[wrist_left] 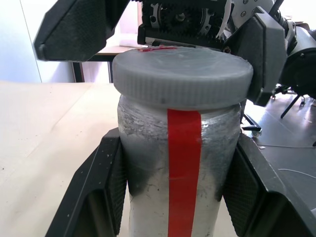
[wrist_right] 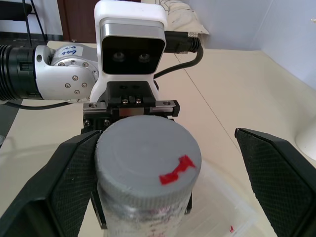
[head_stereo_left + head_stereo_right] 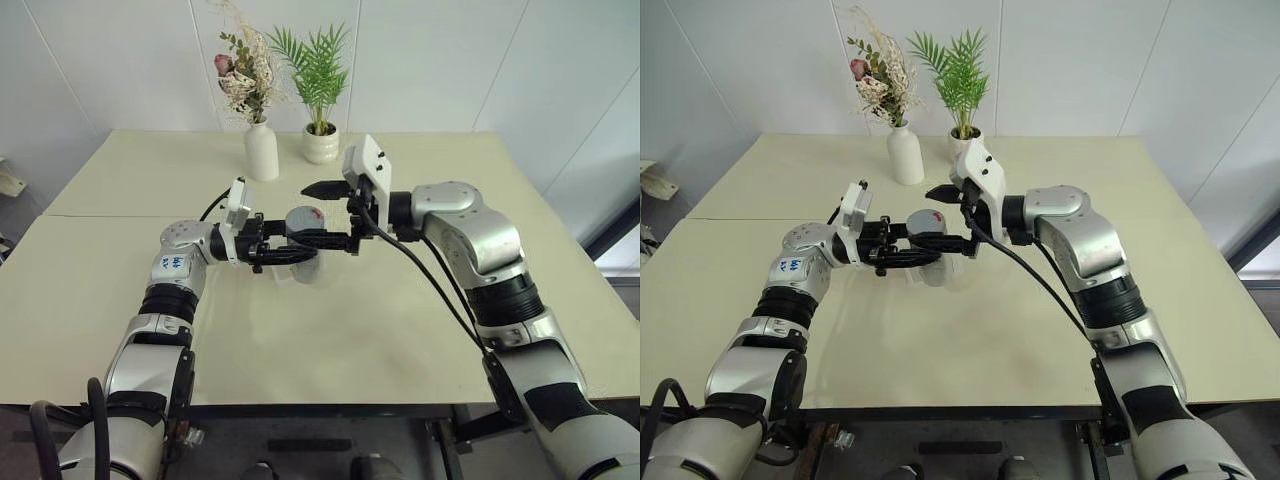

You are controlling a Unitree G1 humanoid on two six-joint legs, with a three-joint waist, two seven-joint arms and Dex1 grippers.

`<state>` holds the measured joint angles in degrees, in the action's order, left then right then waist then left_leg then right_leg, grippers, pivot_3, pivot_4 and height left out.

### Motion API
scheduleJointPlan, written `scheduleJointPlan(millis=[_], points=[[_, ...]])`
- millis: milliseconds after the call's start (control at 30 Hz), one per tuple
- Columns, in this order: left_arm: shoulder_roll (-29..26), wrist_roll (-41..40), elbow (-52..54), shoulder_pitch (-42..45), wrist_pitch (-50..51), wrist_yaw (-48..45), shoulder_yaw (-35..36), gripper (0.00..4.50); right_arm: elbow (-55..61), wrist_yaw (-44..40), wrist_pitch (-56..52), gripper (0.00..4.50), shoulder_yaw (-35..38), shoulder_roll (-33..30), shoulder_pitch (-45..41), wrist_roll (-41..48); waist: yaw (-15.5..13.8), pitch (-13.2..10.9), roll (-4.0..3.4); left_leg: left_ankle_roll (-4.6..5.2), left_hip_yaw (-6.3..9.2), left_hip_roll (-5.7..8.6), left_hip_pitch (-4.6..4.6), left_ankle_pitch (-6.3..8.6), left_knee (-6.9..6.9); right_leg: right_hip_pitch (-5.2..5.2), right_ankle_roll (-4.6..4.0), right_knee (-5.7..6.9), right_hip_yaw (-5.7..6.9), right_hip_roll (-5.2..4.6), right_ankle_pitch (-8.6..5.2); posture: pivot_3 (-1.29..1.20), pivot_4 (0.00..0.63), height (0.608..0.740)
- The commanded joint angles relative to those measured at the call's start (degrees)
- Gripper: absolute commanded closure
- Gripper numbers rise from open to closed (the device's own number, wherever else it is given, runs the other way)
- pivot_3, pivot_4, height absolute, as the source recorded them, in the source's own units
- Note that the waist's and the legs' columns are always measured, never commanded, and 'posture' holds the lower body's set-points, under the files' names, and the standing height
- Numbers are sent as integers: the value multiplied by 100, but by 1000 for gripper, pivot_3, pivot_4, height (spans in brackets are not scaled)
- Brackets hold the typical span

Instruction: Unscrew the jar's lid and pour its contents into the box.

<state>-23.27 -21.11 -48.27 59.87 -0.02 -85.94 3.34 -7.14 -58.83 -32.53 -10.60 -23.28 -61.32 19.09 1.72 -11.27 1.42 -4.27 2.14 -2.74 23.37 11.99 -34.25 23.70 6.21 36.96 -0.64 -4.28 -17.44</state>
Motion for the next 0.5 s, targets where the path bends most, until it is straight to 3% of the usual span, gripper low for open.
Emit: scheduleJointPlan(millis=[33,500], points=[[-81,-34,73,59,-69,-141,96,2251,281,117,-106,0,313,-249,44,40,-3,0,0,0,0,0,0,0,0,0,0,0,0,0,0,0,150,740],[-77,15,-123,152,-178,-97,121,2251,937,62,-493,0,461,-724,282,405,8,0,0,0,0,0,1,0,0,0,0,-3,0,0,0,0,150,740]])
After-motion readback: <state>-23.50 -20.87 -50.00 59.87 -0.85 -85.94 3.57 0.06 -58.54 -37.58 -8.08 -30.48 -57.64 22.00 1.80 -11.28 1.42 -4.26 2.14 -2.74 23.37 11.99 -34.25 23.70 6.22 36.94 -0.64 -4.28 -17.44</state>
